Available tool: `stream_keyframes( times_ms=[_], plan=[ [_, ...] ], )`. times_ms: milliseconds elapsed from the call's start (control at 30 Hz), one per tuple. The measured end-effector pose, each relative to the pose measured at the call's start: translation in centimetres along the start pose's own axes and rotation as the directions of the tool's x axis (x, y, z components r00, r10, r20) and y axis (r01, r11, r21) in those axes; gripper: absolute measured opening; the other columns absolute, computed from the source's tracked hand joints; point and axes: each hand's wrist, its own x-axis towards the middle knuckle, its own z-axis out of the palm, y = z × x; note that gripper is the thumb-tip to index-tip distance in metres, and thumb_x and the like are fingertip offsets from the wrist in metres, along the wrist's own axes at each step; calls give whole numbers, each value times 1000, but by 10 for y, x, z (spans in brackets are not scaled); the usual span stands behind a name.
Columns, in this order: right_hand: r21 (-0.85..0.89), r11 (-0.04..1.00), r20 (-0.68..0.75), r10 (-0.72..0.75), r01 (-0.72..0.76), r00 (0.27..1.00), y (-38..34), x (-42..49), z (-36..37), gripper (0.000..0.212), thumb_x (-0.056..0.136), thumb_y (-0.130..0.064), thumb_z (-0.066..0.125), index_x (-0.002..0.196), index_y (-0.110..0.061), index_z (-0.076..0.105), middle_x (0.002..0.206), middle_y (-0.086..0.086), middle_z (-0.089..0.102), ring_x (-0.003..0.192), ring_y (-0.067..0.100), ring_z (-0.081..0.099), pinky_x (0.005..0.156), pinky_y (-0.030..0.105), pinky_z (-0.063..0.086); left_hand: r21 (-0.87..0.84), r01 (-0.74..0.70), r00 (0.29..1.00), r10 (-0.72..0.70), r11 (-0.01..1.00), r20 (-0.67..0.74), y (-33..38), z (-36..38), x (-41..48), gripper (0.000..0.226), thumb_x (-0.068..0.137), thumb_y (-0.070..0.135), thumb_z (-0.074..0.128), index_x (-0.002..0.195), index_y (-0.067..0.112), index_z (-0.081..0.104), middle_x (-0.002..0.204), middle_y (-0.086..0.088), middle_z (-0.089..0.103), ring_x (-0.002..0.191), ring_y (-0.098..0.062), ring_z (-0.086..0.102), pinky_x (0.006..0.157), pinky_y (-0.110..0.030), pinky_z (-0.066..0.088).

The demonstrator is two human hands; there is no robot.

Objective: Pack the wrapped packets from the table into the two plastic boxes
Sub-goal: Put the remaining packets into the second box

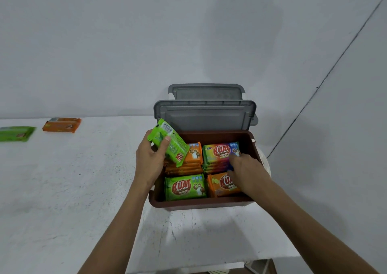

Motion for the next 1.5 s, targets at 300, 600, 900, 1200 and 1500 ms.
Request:
stream_keyframes(
  times_ms=[300,600,900,1200,1500],
  plan=[
    [826,560,4,-109,58,994,-39,11,-23,21,100,-32,52,111,-19,64,100,6,70,86,19,72,82,37,60,23,-47,998,46,999,54,7,0,-2,18,95,36,53,110,28,58,105,10,67,98,-9,66,76,-34,59],
    [944,-59,316,-133,-326,939,-67,24,-26,29,102,-41,46,116,-19,60,106,23,70,94,34,72,82,43,60,-372,103,986,-46,922,160,22,3,-9,30,94,32,52,114,12,62,103,-7,71,100,-24,69,78,-45,57],
    [987,73,144,-26,-142,989,-76,16,-26,23,101,-42,48,98,-28,67,103,3,73,96,16,71,87,38,59,-307,96,990,-58,947,132,26,17,-11,41,99,40,40,118,9,60,105,-10,69,99,-20,69,79,-43,59],
    [879,-258,341,-248,-402,906,-56,20,-34,69,82,-53,69,136,-13,52,129,15,63,114,30,64,99,52,50,-405,272,891,-69,873,449,32,7,-6,80,87,66,18,128,10,59,127,-7,64,119,-22,60,90,-45,54],
    [953,-113,278,-48,-282,959,-44,21,-15,22,91,-8,66,112,-3,61,103,13,74,93,24,73,79,40,60,441,-269,960,274,856,53,-7,-12,10,31,96,37,47,122,27,61,131,5,55,121,-7,47,96,-37,50]
  ],
)
